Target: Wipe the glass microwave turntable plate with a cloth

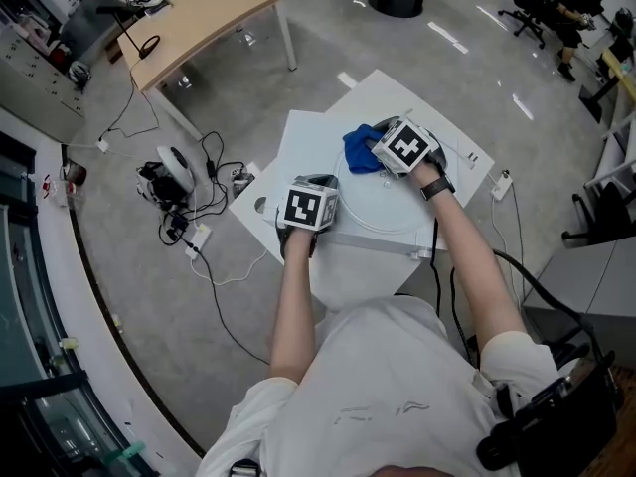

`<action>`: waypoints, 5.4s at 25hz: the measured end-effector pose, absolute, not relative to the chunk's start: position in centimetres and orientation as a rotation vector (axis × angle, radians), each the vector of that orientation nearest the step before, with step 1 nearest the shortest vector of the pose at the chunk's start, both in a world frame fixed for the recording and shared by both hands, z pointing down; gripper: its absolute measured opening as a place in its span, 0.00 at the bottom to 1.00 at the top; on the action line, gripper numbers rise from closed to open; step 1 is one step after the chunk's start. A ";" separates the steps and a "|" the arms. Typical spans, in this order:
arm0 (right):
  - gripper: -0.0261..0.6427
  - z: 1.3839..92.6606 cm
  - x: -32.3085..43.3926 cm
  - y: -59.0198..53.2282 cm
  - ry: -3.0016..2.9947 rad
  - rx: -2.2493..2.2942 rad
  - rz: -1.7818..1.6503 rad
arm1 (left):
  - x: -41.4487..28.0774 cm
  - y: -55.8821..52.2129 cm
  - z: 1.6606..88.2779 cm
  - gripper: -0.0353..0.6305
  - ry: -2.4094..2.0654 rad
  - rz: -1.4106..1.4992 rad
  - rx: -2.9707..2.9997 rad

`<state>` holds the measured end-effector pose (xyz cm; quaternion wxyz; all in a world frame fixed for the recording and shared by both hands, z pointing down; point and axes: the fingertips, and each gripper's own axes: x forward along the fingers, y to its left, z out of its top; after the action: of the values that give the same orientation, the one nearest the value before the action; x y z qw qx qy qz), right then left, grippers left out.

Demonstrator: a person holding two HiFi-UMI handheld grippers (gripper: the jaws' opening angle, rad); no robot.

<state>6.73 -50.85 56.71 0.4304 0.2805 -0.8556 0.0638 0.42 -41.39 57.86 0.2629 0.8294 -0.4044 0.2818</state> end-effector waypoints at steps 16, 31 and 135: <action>0.15 56.6 21.5 -41.0 -2.039 0.675 0.251 | -0.1 -41.7 57.4 0.06 -1.148 0.765 2.232; 0.15 56.6 5.1 -35.3 -2.263 0.334 0.205 | 0.2 -41.7 57.5 0.06 -1.140 0.761 2.222; 0.16 56.4 9.4 -37.7 -2.067 0.760 0.058 | -1.2 -41.9 57.6 0.06 -1.295 0.808 2.248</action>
<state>9.40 -37.70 56.44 0.4521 0.3076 -0.8369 0.0235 -1.18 -41.86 57.61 0.2104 0.8088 -0.4659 0.2908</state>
